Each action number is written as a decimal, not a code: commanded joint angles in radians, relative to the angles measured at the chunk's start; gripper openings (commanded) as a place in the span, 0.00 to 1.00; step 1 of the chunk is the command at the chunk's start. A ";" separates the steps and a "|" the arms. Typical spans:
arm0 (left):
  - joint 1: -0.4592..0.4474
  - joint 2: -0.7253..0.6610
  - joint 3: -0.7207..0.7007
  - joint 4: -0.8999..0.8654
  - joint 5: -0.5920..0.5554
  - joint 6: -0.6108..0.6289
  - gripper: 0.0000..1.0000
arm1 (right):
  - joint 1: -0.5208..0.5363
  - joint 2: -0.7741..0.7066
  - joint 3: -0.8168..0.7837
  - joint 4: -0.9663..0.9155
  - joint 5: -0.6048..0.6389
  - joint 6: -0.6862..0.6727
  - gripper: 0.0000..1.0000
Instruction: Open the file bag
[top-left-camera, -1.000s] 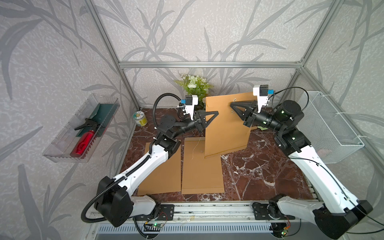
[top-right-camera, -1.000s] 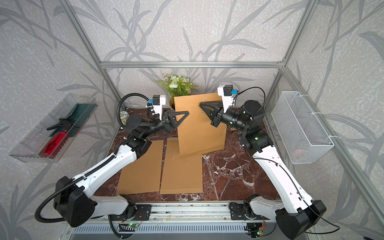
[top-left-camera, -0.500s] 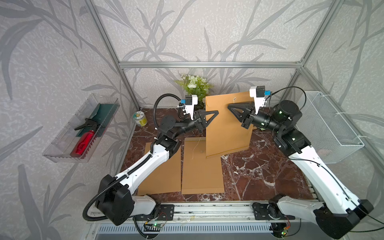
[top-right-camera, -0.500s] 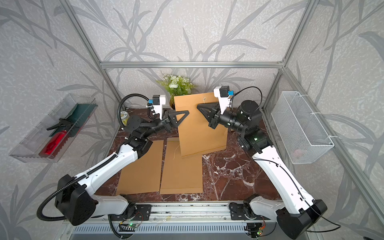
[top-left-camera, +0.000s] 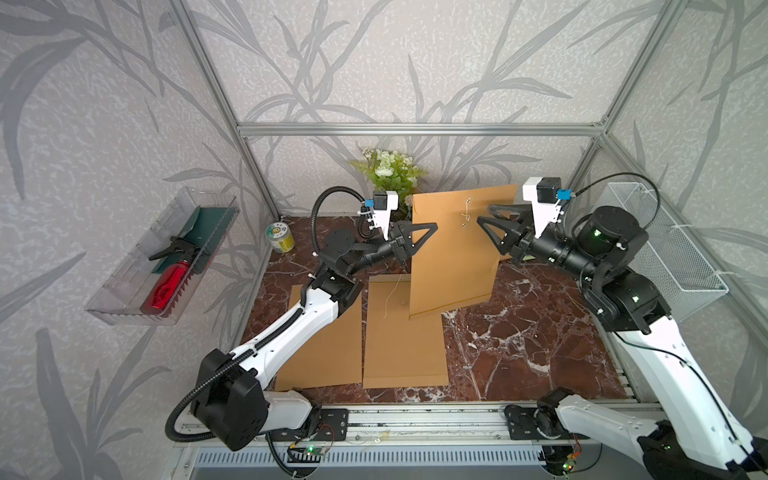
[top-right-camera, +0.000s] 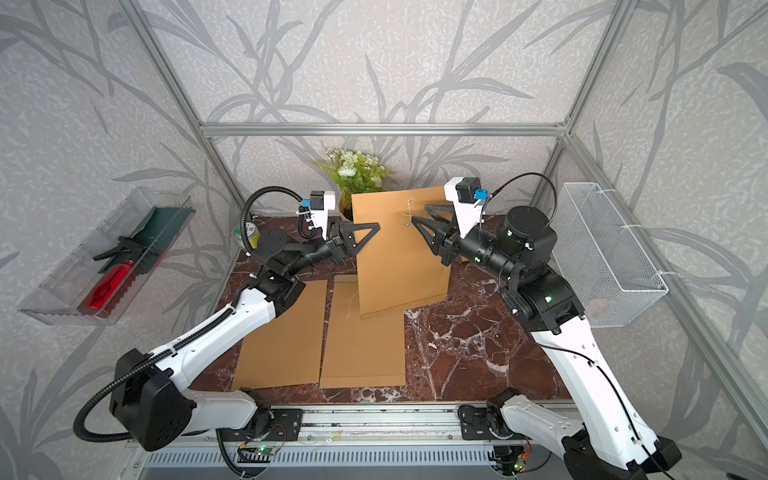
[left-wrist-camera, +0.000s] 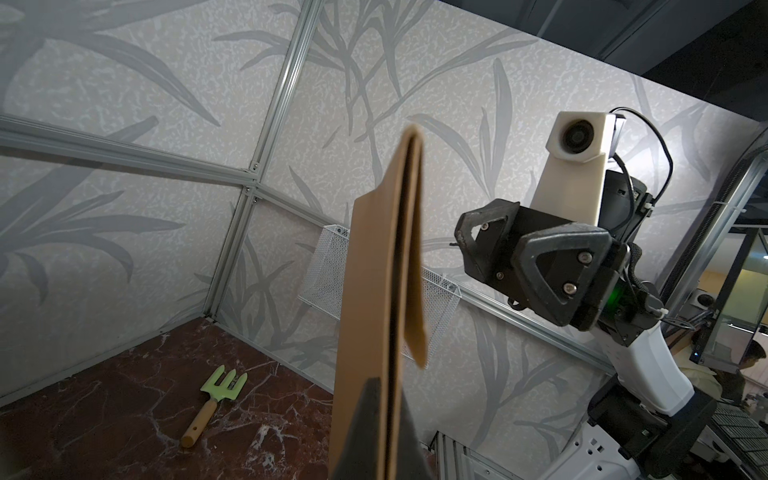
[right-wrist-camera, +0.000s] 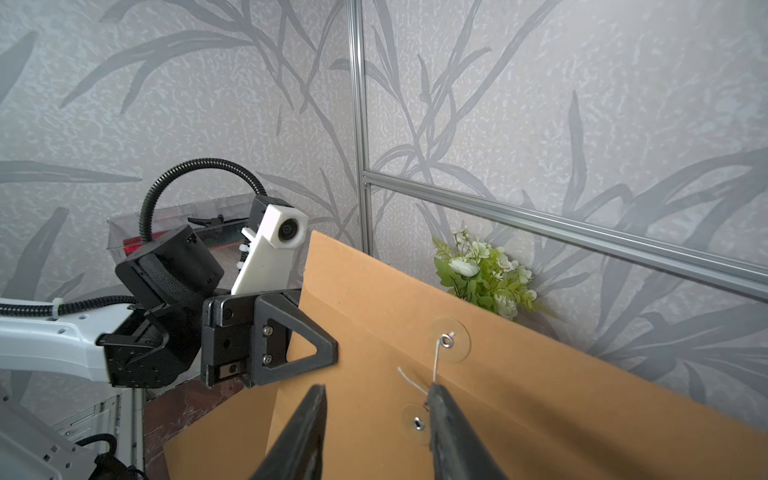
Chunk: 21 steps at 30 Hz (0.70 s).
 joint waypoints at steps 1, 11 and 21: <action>0.004 -0.008 0.056 -0.005 0.016 0.001 0.00 | 0.003 0.032 0.020 -0.063 0.028 -0.063 0.42; 0.005 0.004 0.095 -0.030 0.058 -0.028 0.00 | 0.026 0.057 0.029 -0.099 0.108 -0.153 0.47; 0.003 0.020 0.103 0.004 0.089 -0.058 0.00 | 0.079 0.105 0.065 -0.098 0.195 -0.188 0.47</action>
